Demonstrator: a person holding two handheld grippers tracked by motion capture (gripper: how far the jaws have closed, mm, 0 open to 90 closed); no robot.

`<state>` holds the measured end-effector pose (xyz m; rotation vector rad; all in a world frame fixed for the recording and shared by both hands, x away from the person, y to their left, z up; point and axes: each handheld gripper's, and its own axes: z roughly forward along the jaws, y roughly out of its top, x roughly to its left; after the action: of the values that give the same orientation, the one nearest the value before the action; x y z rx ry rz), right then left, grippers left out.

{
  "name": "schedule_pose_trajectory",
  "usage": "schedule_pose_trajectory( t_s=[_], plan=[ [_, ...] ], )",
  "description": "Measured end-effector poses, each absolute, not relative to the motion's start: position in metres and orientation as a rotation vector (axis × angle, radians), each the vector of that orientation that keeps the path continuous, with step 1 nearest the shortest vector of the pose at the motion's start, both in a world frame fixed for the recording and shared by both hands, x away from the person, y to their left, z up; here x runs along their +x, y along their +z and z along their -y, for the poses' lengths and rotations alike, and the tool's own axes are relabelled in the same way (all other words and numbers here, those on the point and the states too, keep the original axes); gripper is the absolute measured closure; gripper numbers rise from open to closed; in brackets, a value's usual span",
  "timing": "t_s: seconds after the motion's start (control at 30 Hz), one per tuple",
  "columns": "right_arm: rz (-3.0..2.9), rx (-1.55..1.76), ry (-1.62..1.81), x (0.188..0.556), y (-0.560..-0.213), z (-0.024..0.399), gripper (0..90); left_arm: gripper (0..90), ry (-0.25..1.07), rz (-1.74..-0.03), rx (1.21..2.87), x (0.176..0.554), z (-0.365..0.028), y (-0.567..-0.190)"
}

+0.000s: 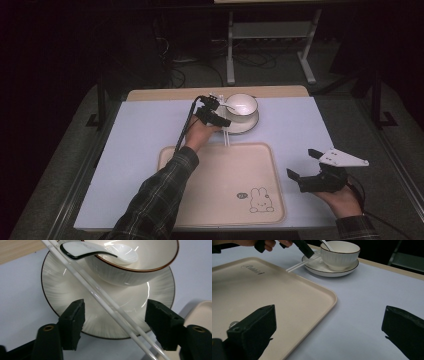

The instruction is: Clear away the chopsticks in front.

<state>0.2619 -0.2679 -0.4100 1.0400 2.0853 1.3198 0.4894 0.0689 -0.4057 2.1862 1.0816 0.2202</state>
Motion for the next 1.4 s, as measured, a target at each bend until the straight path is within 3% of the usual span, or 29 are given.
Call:
schedule_pose_trajectory(
  t_s=[0.3,1.0,1.3,1.4],
  plan=[
    [-2.090,1.044,1.321,0.262,-0.410,0.268,0.0,46.3,0.232,-1.084,2.250,0.499,-0.058,-0.417],
    [-2.086,1.041,1.326,0.261,-0.410,0.269,0.0,74.5,0.367,-1.133,2.213,0.519,-0.070,-0.424],
    [-2.085,1.043,1.328,0.260,-0.410,0.269,0.0,77.1,0.374,-1.145,2.199,0.522,-0.071,-0.425],
    [-2.084,1.043,1.328,0.260,-0.410,0.270,0.0,69.6,0.374,-1.146,2.194,0.521,-0.073,-0.421]
  ],
)
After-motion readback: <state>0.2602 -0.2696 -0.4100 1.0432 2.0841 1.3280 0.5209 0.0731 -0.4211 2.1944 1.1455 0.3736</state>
